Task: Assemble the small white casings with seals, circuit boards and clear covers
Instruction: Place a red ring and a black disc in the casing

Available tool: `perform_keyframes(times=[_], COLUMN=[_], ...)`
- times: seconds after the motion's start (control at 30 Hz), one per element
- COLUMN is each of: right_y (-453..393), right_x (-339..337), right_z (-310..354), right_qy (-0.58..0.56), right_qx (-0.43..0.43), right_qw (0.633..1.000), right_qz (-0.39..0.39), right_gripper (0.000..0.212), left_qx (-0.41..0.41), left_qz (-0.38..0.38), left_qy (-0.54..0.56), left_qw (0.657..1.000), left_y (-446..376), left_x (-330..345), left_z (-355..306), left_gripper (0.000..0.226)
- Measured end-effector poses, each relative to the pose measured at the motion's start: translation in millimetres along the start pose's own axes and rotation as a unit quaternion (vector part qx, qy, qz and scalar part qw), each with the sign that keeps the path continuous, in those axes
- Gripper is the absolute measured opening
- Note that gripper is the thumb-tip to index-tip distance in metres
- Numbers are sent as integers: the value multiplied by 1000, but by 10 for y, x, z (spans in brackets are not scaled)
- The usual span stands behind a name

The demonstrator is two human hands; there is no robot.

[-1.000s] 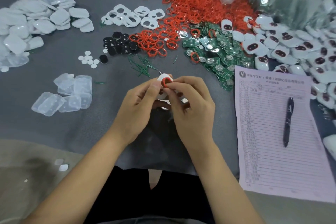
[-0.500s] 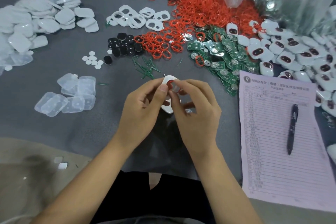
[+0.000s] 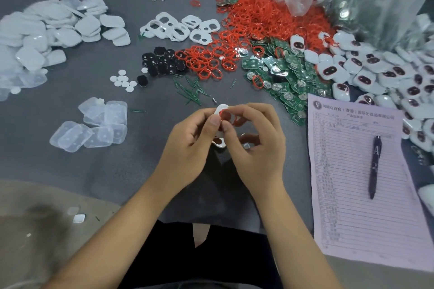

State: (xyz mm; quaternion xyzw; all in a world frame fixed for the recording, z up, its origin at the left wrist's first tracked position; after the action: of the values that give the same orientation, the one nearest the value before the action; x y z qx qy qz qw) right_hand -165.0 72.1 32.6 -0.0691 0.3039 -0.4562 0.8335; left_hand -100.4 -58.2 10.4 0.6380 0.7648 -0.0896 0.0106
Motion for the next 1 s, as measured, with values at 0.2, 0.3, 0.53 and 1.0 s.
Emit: perform_keyframes(times=[0.2, 0.3, 0.53, 1.0], right_y=[19, 15, 16, 36], right_x=[-16, -14, -30, -78], right_z=[54, 49, 74, -66], right_qy=[5, 0, 8, -140], right_qx=[-14, -3, -16, 22], right_qw=[1000, 1000, 1000, 990], right_qz=[-15, -16, -11, 13], right_gripper=[16, 18, 23, 21], left_qx=[5, -2, 7, 5], left_qz=[-17, -6, -7, 133], left_qy=[-4, 0, 0, 78], left_qw=[1000, 1000, 1000, 988], left_y=[31, 19, 10, -27], left_x=[1, 6, -37, 74], left_z=[-28, -23, 16, 79], left_gripper=[21, 21, 27, 32])
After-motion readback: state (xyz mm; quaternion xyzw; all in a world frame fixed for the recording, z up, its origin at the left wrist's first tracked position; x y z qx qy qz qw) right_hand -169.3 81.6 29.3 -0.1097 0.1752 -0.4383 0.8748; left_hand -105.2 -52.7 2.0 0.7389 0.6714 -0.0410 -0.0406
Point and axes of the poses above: each hand's wrist, its own y-axis away from the middle knuckle, its own x-axis out of the palm, z = x × y, the point moved 8 cm from there along -y, towards the middle knuckle, and after that the axes turned 15 degrees about z, right-handed, at the moved point
